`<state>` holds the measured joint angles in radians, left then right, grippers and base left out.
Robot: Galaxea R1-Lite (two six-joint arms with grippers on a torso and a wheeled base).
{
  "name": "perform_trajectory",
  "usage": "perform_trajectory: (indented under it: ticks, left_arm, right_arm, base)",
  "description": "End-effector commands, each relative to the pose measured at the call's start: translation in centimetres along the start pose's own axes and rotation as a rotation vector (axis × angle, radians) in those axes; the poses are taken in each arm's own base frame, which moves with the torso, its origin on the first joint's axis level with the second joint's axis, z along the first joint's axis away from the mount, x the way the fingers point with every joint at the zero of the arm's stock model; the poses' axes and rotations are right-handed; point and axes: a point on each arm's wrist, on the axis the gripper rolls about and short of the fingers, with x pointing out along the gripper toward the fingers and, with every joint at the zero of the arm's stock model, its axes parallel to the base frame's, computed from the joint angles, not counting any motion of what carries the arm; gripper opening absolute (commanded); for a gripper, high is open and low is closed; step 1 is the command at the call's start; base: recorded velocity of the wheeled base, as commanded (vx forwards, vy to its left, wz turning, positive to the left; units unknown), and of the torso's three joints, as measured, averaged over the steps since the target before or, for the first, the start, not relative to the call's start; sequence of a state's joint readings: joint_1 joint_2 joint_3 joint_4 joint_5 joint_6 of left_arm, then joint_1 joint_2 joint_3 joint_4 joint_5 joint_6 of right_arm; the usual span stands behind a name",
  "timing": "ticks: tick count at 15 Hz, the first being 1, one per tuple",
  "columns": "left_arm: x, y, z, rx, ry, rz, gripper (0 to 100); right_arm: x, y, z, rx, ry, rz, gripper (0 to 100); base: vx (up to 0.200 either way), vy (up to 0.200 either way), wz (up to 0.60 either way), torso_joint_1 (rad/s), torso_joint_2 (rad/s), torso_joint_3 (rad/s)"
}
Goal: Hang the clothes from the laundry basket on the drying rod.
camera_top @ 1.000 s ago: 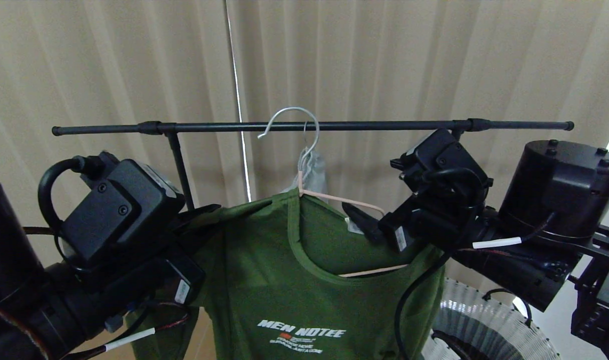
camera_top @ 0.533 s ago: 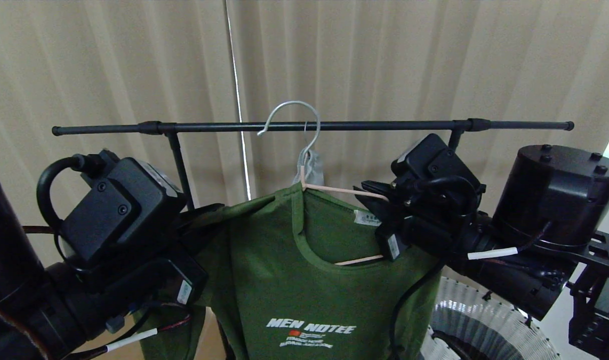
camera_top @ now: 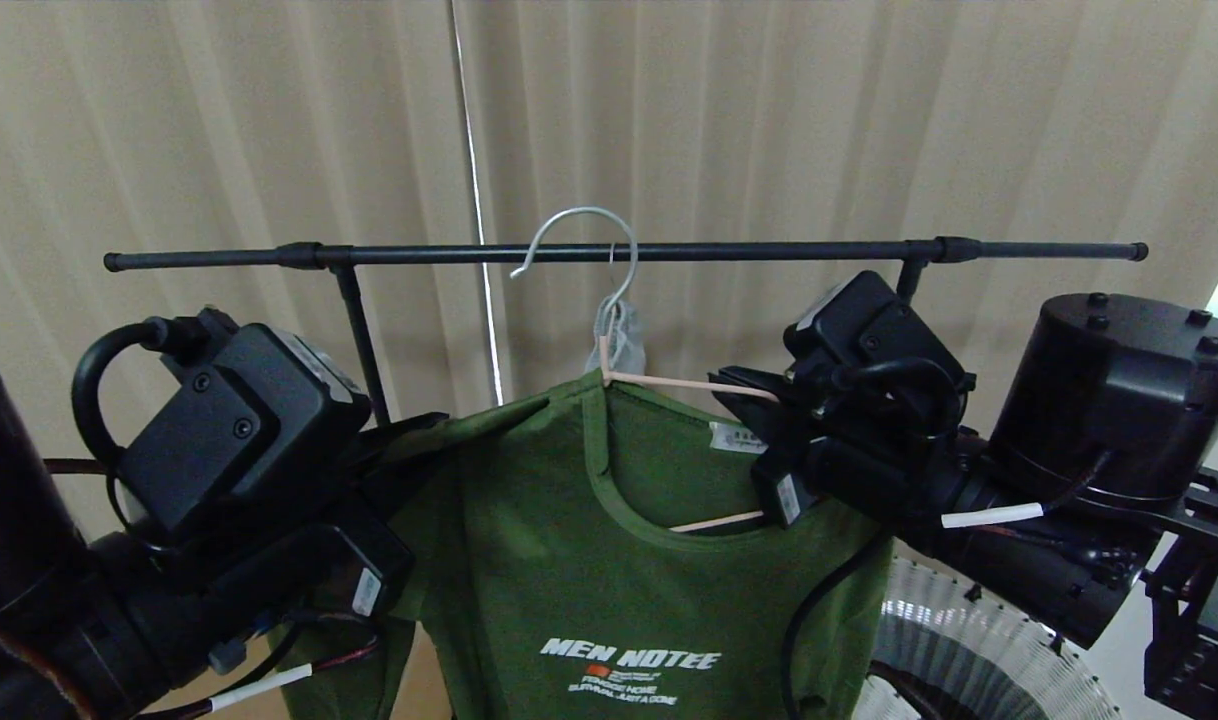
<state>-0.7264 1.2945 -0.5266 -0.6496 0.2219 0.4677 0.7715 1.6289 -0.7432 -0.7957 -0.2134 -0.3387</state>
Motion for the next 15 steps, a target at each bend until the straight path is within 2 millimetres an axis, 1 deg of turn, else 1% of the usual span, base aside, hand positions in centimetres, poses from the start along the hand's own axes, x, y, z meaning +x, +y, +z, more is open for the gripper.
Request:
perform_trajectory:
  ticks: [1, 3, 4, 6, 8, 12, 14, 15]
  left_arm:
    - [-0.3, 0.1, 0.1, -0.003, -0.007, 0.007, 0]
    - [-0.3, 0.2, 0.1, -0.005, -0.008, 0.007, 0]
    - [-0.3, 0.1, 0.1, -0.008, -0.007, 0.007, 100]
    - [-0.8, 0.4, 0.1, -0.018, -0.017, 0.019, 100]
    - [-1.8, 1.1, -0.5, -0.021, -0.011, 0.053, 100]
    - [-3.3, 1.7, -2.7, -0.054, 0.04, 0.094, 100]
    - [-3.8, 2.0, -4.2, -0.062, 0.082, 0.102, 100]
    - [-3.8, 2.1, -4.9, -0.066, 0.104, 0.097, 100]
  right_arm:
    - [-0.2, -0.1, 0.2, 0.002, -0.007, -0.005, 0]
    - [-0.2, -0.1, 0.2, 0.002, -0.007, -0.007, 0]
    - [-0.3, -0.2, 0.3, 0.004, -0.012, -0.01, 0]
    - [-0.4, -0.5, 0.5, 0.008, -0.016, -0.02, 0]
    - [-0.6, -1.7, 0.4, 0.014, -0.013, -0.063, 0]
    - [-1.5, -4.2, 0.1, 0.023, -0.006, -0.151, 0]
    - [-2.3, -5.4, -0.4, 0.026, 0.006, -0.189, 0]
    - [-2.6, -5.7, -0.3, 0.028, -0.002, -0.2, 0]
  base:
    - [0.0, 0.0, 0.0, 0.0, 0.0, 0.0]
    - [0.0, 0.0, 0.0, 0.0, 0.0, 0.0]
    - [0.0, 0.0, 0.0, 0.0, 0.0, 0.0]
    - [0.0, 0.0, 0.0, 0.0, 0.0, 0.0]
    - [0.0, 0.0, 0.0, 0.0, 0.0, 0.0]
    - [0.0, 0.0, 0.0, 0.0, 0.0, 0.0]
    - [0.0, 0.0, 0.0, 0.0, 0.0, 0.0]
    - [0.0, 0.0, 0.0, 0.0, 0.0, 0.0]
